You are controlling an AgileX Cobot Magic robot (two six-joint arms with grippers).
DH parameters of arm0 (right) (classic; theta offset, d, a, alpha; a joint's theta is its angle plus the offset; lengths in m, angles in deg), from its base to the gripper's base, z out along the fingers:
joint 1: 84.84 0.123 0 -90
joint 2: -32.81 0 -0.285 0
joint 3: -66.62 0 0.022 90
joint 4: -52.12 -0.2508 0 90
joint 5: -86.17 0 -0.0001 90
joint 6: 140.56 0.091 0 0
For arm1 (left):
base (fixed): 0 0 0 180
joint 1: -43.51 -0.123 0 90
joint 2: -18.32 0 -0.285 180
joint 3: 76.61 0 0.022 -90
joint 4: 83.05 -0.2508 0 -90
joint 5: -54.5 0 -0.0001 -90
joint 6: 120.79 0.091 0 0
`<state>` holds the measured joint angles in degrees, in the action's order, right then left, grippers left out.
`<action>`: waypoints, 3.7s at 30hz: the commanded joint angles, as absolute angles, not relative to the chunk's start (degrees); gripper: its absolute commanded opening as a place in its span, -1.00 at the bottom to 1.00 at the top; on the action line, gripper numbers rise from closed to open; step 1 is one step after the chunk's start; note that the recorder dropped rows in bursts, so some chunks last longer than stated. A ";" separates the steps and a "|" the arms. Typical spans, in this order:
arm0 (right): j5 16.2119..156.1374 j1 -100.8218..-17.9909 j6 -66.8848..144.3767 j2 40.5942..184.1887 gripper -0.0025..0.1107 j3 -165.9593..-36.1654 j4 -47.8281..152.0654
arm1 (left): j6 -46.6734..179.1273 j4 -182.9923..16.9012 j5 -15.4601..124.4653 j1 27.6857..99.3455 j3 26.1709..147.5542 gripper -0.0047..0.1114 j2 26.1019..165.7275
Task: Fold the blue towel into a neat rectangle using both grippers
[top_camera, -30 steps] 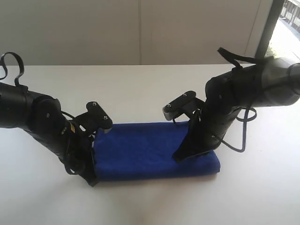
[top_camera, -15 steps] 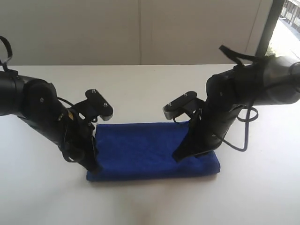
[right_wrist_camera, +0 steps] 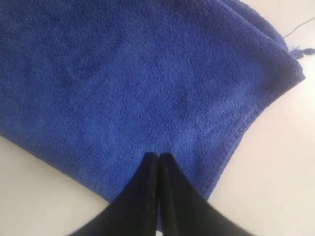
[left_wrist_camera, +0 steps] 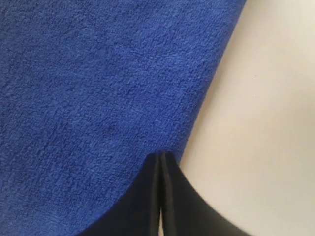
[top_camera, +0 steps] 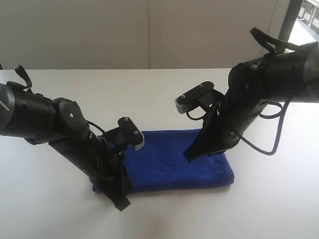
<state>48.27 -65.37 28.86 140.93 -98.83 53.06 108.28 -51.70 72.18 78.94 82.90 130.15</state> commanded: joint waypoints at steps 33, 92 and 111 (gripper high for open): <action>73.77 -65.69 62.28 68.20 -0.96 -49.80 64.43 | 53.64 -81.67 73.15 75.57 44.26 -0.92 36.61; 88.96 -65.69 58.18 68.62 -0.96 -36.17 64.41 | 58.23 -82.27 57.05 74.14 26.17 -0.92 36.75; 89.07 -65.69 58.18 68.62 -0.96 -36.17 64.41 | 58.23 -82.27 57.05 50.91 26.17 -0.92 28.10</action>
